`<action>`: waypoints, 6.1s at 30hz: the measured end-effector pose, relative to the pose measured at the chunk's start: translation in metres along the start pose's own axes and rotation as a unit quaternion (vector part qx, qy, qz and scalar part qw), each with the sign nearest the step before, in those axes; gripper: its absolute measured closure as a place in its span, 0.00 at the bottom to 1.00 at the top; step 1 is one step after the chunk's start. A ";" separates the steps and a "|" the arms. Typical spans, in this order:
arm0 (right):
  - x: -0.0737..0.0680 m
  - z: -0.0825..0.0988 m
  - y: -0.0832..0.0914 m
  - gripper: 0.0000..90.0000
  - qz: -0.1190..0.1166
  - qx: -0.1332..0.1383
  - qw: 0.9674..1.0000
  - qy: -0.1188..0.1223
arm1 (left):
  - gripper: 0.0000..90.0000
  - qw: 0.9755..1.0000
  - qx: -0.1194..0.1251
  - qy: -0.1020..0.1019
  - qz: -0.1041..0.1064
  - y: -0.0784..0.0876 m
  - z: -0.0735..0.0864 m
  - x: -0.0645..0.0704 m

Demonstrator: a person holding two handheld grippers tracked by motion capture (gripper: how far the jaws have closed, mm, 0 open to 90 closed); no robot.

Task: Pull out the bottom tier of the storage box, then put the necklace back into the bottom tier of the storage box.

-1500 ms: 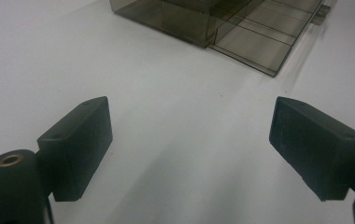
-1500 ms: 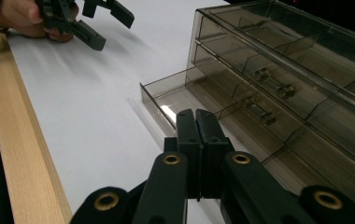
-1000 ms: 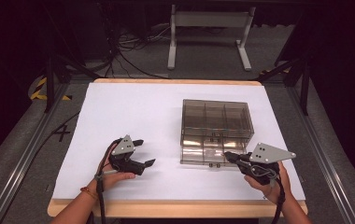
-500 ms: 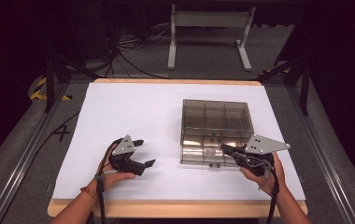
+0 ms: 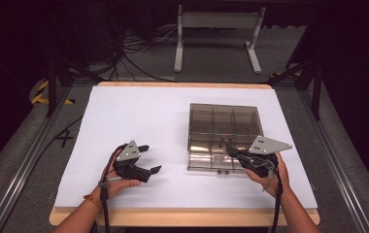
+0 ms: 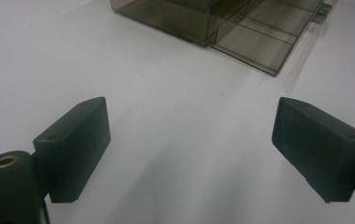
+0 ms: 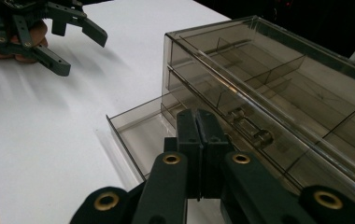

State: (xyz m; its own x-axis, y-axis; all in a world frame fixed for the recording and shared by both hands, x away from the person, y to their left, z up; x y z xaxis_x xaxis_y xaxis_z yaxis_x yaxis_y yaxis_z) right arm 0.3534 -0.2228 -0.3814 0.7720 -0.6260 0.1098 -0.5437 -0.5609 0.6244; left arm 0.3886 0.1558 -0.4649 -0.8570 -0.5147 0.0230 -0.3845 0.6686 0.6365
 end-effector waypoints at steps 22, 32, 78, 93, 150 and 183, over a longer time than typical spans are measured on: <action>0.009 0.021 -0.040 1.00 -0.013 -0.064 0.998 -0.016 | 0.13 1.000 0.010 0.000 0.002 0.002 0.001 0.000; 0.010 0.029 -0.049 1.00 -0.013 -0.093 0.995 -0.023 | 0.13 1.000 0.010 -0.003 0.003 0.002 0.001 0.000; 0.027 0.022 0.032 1.00 0.084 0.012 0.995 -0.043 | 0.37 0.998 -0.021 -0.053 0.018 -0.005 -0.011 0.022; 0.035 0.023 0.037 1.00 0.101 0.019 0.994 -0.047 | 0.71 0.992 -0.034 -0.095 0.070 -0.011 -0.017 0.041; 0.070 0.030 0.029 1.00 0.177 0.000 0.979 -0.096 | 1.00 0.982 -0.098 -0.157 0.046 -0.097 -0.079 0.101; 0.071 0.032 0.030 1.00 0.171 0.006 0.980 -0.100 | 0.99 0.985 -0.093 -0.148 0.008 -0.118 -0.096 0.074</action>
State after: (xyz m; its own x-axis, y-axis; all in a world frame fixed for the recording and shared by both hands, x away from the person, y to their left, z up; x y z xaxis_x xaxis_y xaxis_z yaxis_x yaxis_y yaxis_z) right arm 0.3815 -0.3012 -0.3799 0.4642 -0.8719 0.1560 -0.7641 -0.3052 0.5683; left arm 0.4032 -0.0131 -0.4645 -0.9356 -0.3069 -0.1742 -0.3241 0.5520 0.7682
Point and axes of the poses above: each handheld gripper's, and its own axes: y roughly backward along the jaws, z roughly out of its underside, x roughly to its right, the point moved 2 cm from there along -y, roughly forward along the jaws, and after that the axes turned 10 degrees about -x, right-handed, at the moved point
